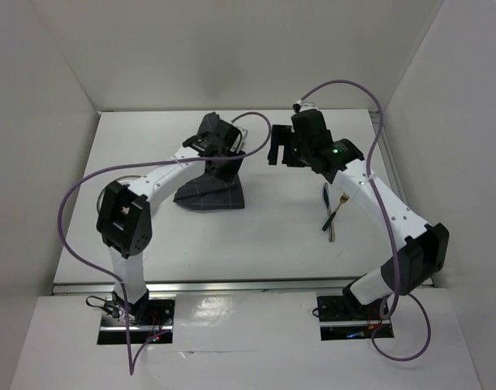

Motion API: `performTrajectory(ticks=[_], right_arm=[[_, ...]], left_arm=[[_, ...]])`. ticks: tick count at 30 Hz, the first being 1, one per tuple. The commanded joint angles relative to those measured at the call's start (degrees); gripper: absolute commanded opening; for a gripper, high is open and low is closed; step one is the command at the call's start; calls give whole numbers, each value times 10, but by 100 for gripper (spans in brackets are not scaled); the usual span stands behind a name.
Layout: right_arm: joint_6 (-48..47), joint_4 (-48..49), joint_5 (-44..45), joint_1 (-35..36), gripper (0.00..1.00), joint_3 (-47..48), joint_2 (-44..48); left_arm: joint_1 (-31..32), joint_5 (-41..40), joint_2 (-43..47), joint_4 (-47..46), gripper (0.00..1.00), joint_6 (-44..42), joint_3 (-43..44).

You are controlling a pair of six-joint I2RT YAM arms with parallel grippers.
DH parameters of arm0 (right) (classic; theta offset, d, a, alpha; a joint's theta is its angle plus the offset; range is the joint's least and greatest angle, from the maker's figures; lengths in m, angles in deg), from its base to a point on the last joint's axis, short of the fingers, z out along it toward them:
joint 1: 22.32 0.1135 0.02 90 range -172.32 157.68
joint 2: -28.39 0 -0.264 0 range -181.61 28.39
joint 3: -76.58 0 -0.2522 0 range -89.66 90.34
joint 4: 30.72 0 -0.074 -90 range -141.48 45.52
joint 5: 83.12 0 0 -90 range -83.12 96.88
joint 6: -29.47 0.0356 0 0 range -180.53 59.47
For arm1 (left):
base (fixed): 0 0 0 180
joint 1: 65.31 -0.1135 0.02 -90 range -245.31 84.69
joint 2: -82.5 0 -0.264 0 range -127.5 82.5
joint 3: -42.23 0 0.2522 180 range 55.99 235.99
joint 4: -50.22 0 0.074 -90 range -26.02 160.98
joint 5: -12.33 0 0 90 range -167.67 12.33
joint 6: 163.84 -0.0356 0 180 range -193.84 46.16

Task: Set the dinner table for one person

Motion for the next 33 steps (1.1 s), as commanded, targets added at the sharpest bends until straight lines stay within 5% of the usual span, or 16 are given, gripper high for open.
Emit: performTrajectory(ticks=[1,13,33], right_arm=[[32,0,54,-7,90,-23,54],[64,-33,115,-28,90,-25,102],[69,-38,121,-28,90,-25,107]], left_arm=[[5,-8,-56,10,64,-13,44],[28,-51,-171,10,62,-38,106],[28,-87,-227,15,55,-32,132]])
